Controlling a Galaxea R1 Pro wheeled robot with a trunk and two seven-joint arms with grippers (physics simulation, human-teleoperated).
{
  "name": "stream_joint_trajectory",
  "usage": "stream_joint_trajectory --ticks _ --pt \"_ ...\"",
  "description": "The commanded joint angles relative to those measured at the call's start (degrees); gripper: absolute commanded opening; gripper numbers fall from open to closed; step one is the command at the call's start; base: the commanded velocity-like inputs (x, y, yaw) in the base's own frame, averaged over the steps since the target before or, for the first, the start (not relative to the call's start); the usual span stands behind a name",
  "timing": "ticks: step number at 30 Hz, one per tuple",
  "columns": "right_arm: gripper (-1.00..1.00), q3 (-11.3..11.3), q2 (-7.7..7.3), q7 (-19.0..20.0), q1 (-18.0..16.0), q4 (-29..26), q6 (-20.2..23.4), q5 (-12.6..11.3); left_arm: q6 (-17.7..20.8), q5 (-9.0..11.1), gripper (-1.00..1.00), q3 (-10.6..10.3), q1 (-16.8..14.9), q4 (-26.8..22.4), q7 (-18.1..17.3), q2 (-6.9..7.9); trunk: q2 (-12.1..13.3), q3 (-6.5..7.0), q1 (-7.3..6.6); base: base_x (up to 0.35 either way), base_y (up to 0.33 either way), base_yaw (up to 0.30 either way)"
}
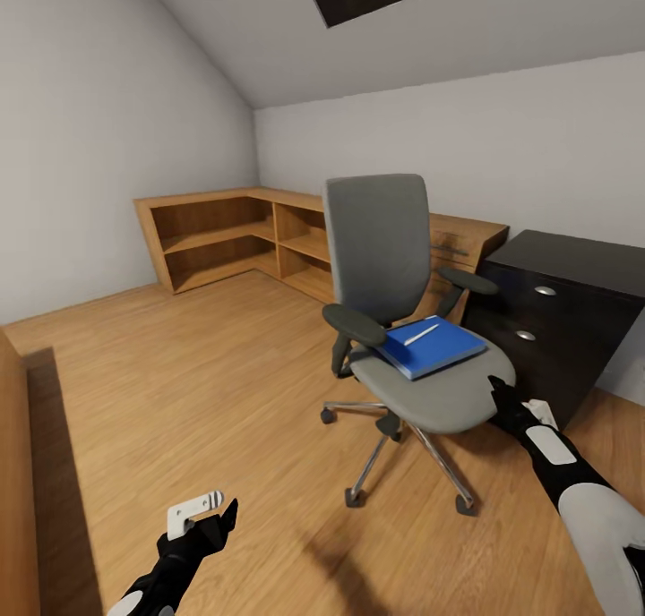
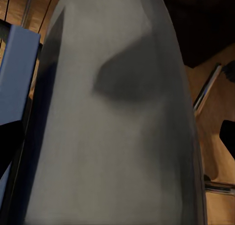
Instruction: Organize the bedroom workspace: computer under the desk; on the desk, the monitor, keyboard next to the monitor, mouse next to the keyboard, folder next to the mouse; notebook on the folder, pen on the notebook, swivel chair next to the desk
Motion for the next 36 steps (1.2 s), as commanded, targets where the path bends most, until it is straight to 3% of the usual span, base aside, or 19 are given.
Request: stream_joint_trajectory --ticks 1,13,25,36 --pt "1.0 -0.34 0.06 0.25 -0.05 0.01 0.37 -0.39 0.31 0.6 1.0 0.04 0.0 -0.1 0.2 -0.03 -0.02 -0.04 -0.01 -0.001 0.0 0.024" --pt "1.0 -0.32 0.15 0.27 -0.02 0.02 0.26 -0.39 0.31 0.6 1.0 -0.21 0.0 -0.1 0.2 -0.03 -0.02 0.15 -0.01 0.009 0.0 0.21" --pt "1.0 -0.32 0.1 0.43 -0.01 0.02 0.26 -0.39 0.31 0.5 1.0 -0.37 0.0 -0.03 0.23 -0.03 -0.02 0.17 -0.01 0.265 0.0 0.248" --pt "1.0 -0.32 0.09 0.53 0.0 0.02 0.26 -0.3 0.31 0.43 1.0 -0.33 0.0 -0.01 0.27 -0.03 -0.02 0.17 -0.01 0.116 0.0 0.027"
